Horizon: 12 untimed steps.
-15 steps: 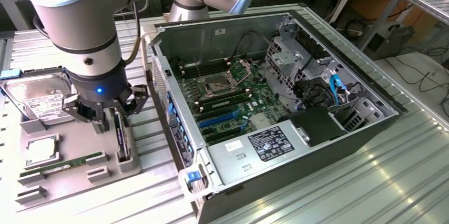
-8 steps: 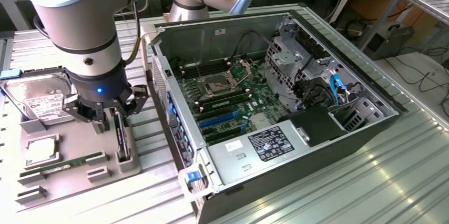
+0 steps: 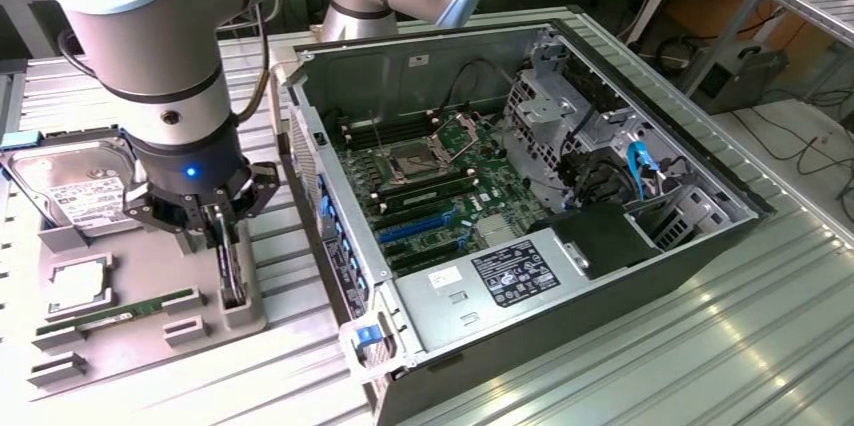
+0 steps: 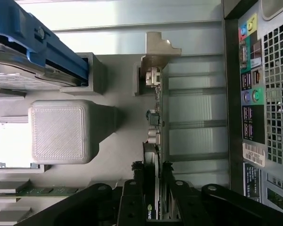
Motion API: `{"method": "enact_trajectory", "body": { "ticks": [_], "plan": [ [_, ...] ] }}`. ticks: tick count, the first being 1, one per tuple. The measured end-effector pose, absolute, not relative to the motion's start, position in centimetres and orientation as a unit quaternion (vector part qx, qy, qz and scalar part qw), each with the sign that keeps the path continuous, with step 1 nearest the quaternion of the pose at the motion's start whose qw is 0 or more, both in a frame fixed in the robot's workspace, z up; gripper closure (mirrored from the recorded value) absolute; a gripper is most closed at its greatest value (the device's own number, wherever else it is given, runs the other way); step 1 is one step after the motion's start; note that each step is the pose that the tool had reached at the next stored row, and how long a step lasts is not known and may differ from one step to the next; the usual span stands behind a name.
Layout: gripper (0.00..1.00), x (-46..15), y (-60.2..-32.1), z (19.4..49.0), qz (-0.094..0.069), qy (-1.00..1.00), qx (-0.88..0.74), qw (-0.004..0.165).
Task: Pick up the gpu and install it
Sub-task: 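Pick up the gpu and move the gpu toward the slot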
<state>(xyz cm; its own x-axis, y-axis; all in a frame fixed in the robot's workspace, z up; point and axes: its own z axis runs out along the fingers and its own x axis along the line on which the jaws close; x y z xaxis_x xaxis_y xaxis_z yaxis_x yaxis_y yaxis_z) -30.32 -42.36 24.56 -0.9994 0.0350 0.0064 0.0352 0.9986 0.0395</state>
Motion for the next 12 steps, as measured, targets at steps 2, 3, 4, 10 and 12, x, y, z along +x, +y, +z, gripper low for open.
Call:
{"method": "enact_trajectory", "body": {
  "ticks": [2, 3, 4, 10, 12],
  "plan": [
    [0.74, -30.32, -42.36, 24.55, -0.020, -1.000, -0.001, 0.003],
    [0.74, -30.32, -42.36, 24.56, -0.020, -1.000, 0.002, 0.003],
    [0.74, -30.32, -42.36, 24.56, -0.020, -1.000, 0.002, 0.003],
    [0.74, -30.31, -42.35, 24.63, -0.020, -1.000, 0.002, 0.003],
    [0.74, -30.32, -42.36, 24.89, -0.020, -1.000, 0.002, 0.003]
  ]
}}
